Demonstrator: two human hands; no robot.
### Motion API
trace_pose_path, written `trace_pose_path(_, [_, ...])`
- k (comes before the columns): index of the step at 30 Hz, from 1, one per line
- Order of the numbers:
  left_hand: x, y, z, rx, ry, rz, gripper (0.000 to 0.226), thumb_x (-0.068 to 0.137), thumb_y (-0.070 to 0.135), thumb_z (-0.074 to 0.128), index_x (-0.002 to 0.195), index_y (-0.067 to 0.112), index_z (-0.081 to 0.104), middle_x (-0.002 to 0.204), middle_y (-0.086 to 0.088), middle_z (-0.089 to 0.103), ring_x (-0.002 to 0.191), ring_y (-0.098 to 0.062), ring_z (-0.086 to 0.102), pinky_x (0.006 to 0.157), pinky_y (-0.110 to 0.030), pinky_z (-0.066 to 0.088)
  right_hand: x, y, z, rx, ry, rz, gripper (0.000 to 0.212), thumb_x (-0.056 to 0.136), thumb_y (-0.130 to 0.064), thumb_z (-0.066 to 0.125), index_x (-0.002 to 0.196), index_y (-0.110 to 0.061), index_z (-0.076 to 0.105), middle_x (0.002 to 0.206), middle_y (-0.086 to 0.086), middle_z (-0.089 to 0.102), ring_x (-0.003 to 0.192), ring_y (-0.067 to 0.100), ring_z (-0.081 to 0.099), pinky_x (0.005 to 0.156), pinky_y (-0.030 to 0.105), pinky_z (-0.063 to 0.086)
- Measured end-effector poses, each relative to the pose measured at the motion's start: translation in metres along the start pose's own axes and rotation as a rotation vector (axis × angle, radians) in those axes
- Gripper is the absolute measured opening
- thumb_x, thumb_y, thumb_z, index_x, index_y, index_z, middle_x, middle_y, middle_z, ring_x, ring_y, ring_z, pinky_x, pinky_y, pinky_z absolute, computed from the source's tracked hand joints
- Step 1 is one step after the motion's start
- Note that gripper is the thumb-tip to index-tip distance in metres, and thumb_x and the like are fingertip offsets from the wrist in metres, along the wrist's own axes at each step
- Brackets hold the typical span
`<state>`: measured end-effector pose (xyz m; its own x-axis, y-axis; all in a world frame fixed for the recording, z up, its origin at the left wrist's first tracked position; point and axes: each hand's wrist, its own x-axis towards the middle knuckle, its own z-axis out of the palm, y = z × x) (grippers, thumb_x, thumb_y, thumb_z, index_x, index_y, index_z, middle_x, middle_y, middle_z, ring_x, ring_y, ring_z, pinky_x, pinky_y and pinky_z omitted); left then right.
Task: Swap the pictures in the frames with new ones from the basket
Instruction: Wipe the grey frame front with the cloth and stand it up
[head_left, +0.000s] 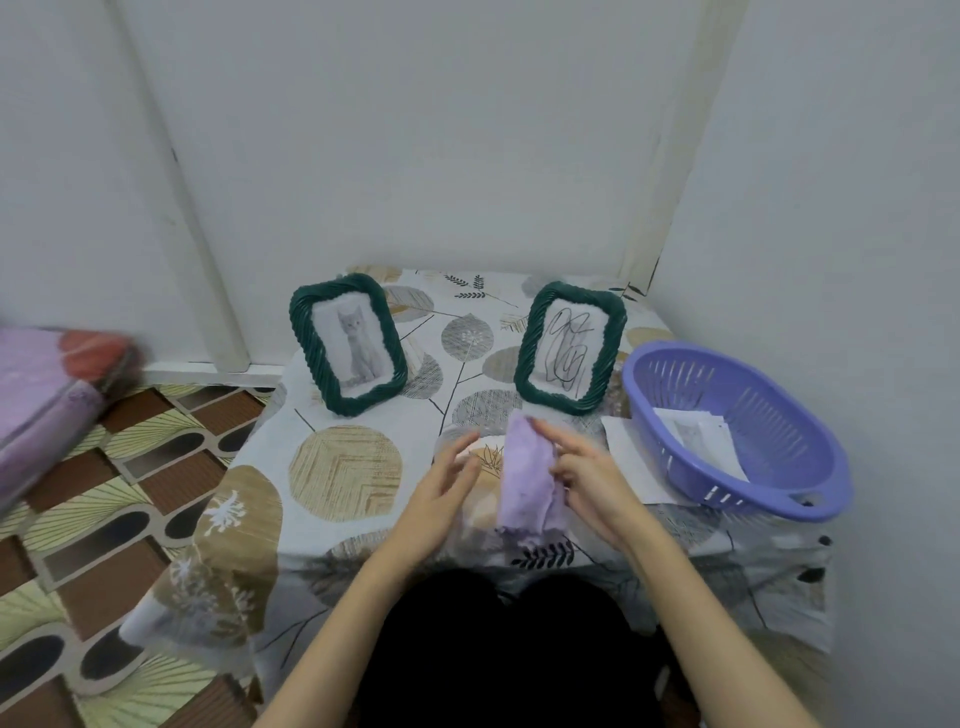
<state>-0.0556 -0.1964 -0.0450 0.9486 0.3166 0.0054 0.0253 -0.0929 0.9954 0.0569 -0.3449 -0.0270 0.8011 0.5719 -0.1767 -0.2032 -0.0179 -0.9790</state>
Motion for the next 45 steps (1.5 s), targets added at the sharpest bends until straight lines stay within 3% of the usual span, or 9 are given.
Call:
trace_pose_path(4, [-0.004, 0.007, 0.009, -0.374, -0.039, -0.116, 0.044, 0.086, 0.008, 0.058, 0.123, 0.031, 0.052, 0.113, -0.006, 0.067, 0.108, -0.031, 0.061, 0.096, -0.048, 0.046, -0.002, 0.013, 0.02, -0.064, -0.105, -0.049, 0.055, 0.081, 0.016, 0.052, 0.123, -0.02, 0.054, 0.101, 0.012, 0.059, 0.076, 0.011, 0.058, 0.069, 0.021, 0.051])
trace_pose_path(8, [-0.003, -0.007, -0.015, -0.047, 0.031, -0.089, 0.051, 0.076, -0.003, 0.066, 0.108, 0.037, 0.063, 0.124, -0.011, 0.059, 0.107, -0.026, 0.059, 0.093, -0.041, 0.048, 0.002, 0.023, 0.024, -0.425, -0.076, -0.156, 0.049, 0.079, 0.001, 0.066, 0.119, -0.026, 0.055, 0.096, 0.007, 0.054, 0.057, 0.002, 0.05, 0.061, 0.012, 0.045])
trace_pose_path(13, [-0.004, -0.022, -0.086, 0.276, 0.247, -0.123, 0.051, 0.087, 0.004, 0.053, 0.127, 0.034, 0.046, 0.135, -0.006, 0.042, 0.091, -0.017, 0.054, 0.073, -0.033, 0.051, 0.009, 0.045, -0.003, -1.129, 0.119, -0.147, 0.046, 0.087, -0.026, 0.056, 0.132, -0.032, 0.047, 0.117, 0.005, 0.047, 0.11, 0.026, 0.042, 0.098, 0.031, 0.034])
trace_pose_path(18, [0.002, -0.046, -0.113, 1.111, 0.085, -0.354, 0.049, 0.098, 0.038, 0.032, 0.144, 0.042, 0.016, 0.157, -0.003, 0.004, 0.144, -0.028, 0.001, 0.116, -0.048, 0.005, 0.003, 0.059, 0.0, -1.322, 0.142, -0.159, 0.041, 0.095, -0.031, 0.039, 0.135, -0.034, 0.04, 0.141, 0.001, 0.037, 0.123, 0.026, 0.032, 0.101, 0.037, 0.028])
trace_pose_path(22, [0.006, -0.029, -0.095, 1.275, 0.251, -0.163, 0.045, 0.095, 0.026, 0.033, 0.139, 0.026, 0.037, 0.154, -0.017, 0.015, 0.143, -0.035, 0.01, 0.114, -0.05, 0.01, 0.002, 0.063, 0.001, -1.367, 0.158, -0.173, 0.046, 0.097, -0.033, 0.032, 0.142, -0.029, 0.027, 0.148, 0.002, 0.03, 0.128, 0.026, 0.028, 0.103, 0.041, 0.025])
trace_pose_path(25, [0.023, -0.024, -0.053, 1.151, 0.322, 0.2, 0.05, 0.082, 0.029, 0.033, 0.118, 0.004, 0.058, 0.126, -0.027, 0.052, 0.121, -0.043, 0.047, 0.101, -0.052, 0.036, 0.004, 0.059, 0.001, -1.347, 0.202, -0.065, 0.059, 0.096, -0.04, 0.032, 0.146, -0.015, 0.014, 0.154, 0.006, 0.016, 0.142, 0.022, 0.011, 0.112, 0.05, 0.009])
trace_pose_path(29, [0.04, -0.032, -0.005, 0.985, -0.001, -0.196, 0.063, 0.089, 0.036, 0.047, 0.141, 0.006, 0.025, 0.136, -0.019, 0.04, 0.129, -0.032, 0.03, 0.108, -0.037, 0.023, 0.008, 0.058, 0.004, -1.194, 0.161, -0.08, 0.05, 0.094, -0.028, 0.041, 0.139, -0.011, 0.03, 0.147, 0.006, 0.032, 0.139, 0.019, 0.021, 0.111, 0.056, 0.001])
trace_pose_path(38, [0.037, -0.03, -0.003, 0.156, 0.266, -0.083, 0.07, 0.059, -0.021, 0.06, 0.116, 0.019, 0.056, 0.128, -0.012, 0.049, 0.116, -0.03, 0.052, 0.084, -0.029, 0.05, -0.002, 0.069, 0.002, -0.444, 0.292, -0.308, 0.063, 0.079, 0.004, 0.059, 0.132, -0.025, 0.043, 0.131, -0.005, 0.049, 0.127, 0.018, 0.046, 0.11, 0.039, 0.034])
trace_pose_path(45, [0.018, 0.007, -0.014, -0.272, 0.244, 0.068, 0.066, 0.073, -0.022, 0.057, 0.113, 0.03, 0.058, 0.122, -0.001, 0.057, 0.092, -0.022, 0.061, 0.079, -0.039, 0.054, -0.024, 0.037, -0.001, -0.378, 0.224, -0.507, 0.076, 0.075, 0.011, 0.062, 0.126, -0.042, 0.042, 0.127, -0.01, 0.05, 0.111, 0.009, 0.056, 0.095, 0.025, 0.047])
